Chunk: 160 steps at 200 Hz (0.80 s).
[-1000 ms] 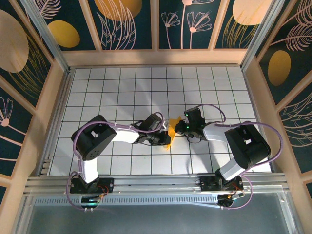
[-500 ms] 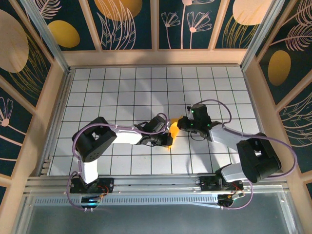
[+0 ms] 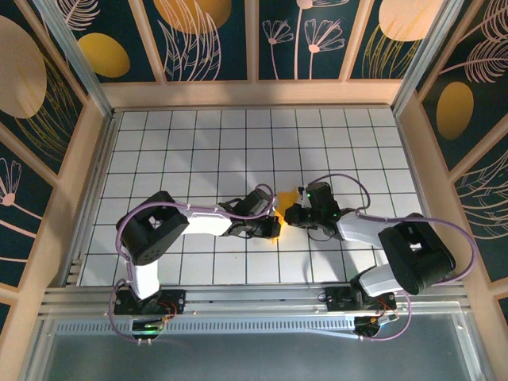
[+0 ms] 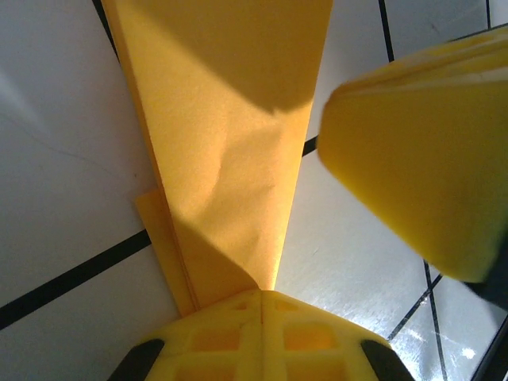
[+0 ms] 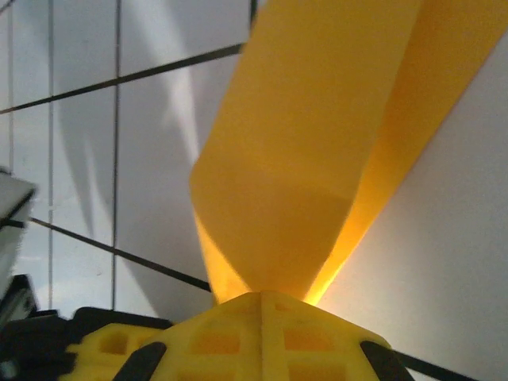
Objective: Fold a paper plane with a square sheet of paper (fold left side to right side)
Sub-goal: Fold the wing for the fifth time at the center of the table.
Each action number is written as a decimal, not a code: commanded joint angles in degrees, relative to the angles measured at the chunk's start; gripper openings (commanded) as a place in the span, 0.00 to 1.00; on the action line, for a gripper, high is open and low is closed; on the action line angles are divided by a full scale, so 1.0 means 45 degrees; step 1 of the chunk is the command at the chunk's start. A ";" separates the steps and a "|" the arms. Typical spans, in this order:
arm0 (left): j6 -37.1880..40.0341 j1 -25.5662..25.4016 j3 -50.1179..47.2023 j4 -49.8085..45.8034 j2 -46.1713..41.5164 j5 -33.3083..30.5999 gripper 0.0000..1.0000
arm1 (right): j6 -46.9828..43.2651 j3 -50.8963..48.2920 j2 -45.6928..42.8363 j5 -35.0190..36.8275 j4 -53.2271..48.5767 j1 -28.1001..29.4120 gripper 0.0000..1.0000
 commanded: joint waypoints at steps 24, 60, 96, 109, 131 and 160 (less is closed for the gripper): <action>0.0368 0.0109 -0.0321 -0.2547 0.0570 -0.1378 0.00 | -0.0197 0.0666 0.0956 0.0121 0.0498 0.0103 0.00; 0.0367 0.0086 -0.0321 -0.2548 0.0612 -0.1385 0.00 | -0.0442 0.0979 0.1406 0.0387 0.0248 0.0092 0.00; 0.0444 0.0087 -0.0294 -0.2752 0.0616 -0.1529 0.00 | -0.0540 0.1118 0.1734 0.0594 0.0131 0.0053 0.00; 0.0466 0.0091 -0.0313 -0.2830 0.0601 -0.1577 0.00 | -0.0597 0.1174 0.1734 0.0643 0.0111 0.0033 0.00; 0.0474 0.0096 -0.0345 -0.2865 0.0612 -0.1632 0.00 | -0.0719 0.1302 0.1846 0.0747 0.0018 -0.0133 0.00; 0.0485 0.0087 -0.0375 -0.2894 0.0671 -0.1690 0.00 | -0.0878 0.1327 0.1949 0.0586 0.0025 -0.0541 0.00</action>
